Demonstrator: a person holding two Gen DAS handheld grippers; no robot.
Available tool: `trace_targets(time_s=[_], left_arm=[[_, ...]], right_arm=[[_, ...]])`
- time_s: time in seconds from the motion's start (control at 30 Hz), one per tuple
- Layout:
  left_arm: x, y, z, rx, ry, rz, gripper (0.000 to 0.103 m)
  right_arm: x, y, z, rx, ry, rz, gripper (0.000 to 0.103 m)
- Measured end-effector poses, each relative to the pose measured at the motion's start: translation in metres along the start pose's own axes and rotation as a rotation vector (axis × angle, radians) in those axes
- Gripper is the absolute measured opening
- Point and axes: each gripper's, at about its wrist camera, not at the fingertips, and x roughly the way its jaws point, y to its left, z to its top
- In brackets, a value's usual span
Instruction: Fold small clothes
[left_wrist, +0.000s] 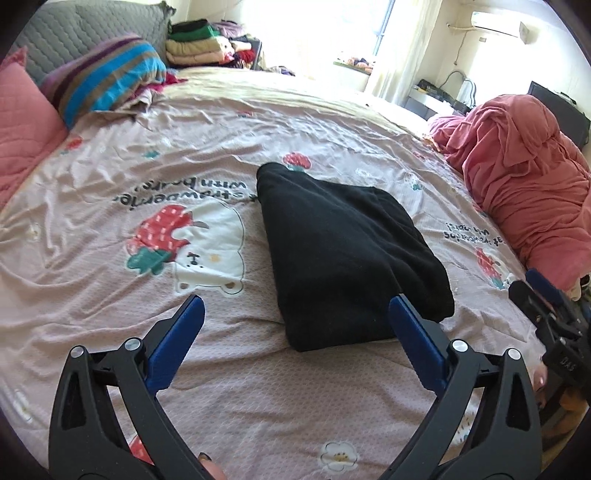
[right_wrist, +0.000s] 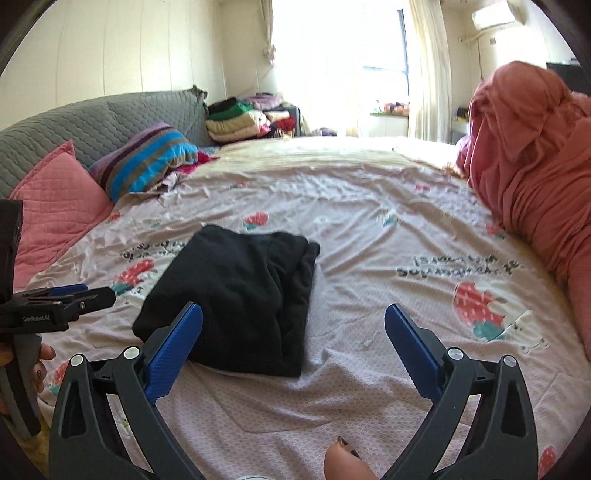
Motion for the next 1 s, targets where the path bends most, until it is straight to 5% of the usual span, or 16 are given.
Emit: trace_targets(time_s=[0.37, 1.0], left_arm=[[-0.043, 0.004, -0.022, 0.044, -0.085, 0.03, 0.094], [-0.056, 0.01, -0.072, 0.053, -0.106, 0.02, 0.094]], right_arm=[[-0.036, 0.03, -0.013, -0.022, -0.076, 0.0, 0.098], [-0.046, 0.043, -0.059, -0.031, -0.042, -0.06, 0.098]])
